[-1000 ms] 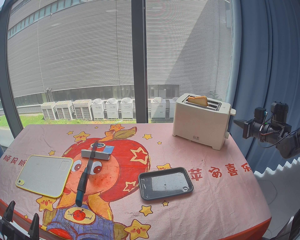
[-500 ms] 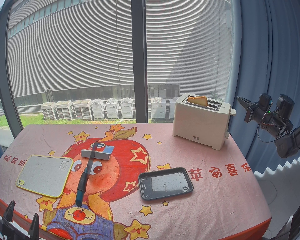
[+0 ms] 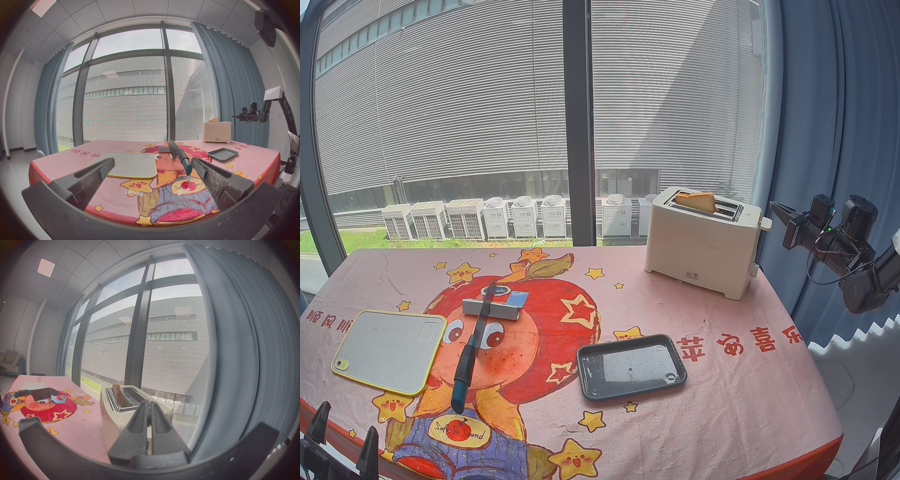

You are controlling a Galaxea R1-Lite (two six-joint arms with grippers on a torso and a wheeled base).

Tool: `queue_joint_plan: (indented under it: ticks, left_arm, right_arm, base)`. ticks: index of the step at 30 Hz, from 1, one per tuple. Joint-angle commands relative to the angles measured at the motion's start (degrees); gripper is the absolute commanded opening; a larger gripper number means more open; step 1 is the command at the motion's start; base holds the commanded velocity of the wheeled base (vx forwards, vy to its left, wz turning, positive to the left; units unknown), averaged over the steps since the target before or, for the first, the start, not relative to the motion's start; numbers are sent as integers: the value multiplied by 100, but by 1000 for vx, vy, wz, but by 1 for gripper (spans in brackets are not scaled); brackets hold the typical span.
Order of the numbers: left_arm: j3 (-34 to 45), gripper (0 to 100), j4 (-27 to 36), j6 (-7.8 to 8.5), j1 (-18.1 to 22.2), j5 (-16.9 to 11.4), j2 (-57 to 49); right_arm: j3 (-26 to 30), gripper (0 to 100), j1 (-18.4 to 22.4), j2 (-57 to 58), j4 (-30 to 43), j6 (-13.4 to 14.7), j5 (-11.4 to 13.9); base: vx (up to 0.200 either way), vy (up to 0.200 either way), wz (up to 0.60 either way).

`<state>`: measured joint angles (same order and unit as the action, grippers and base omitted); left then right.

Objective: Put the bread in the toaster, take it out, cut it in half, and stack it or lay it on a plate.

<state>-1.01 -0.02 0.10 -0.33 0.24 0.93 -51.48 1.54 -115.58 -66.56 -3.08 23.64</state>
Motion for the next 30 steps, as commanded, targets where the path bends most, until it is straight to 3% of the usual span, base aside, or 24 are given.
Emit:
queue_joint_plan:
  ticks: [1,30]
  left_arm:
    - [101,100,-6,-1,-2,2,-93]
    - [101,100,-6,-1,-2,2,-93]
  right_arm:
    - [-29,0,22,-70,20,10,9]
    - [-29,0,66,-404,99,-26,9]
  base:
    - [0,0,0]
    - [0,0,0]
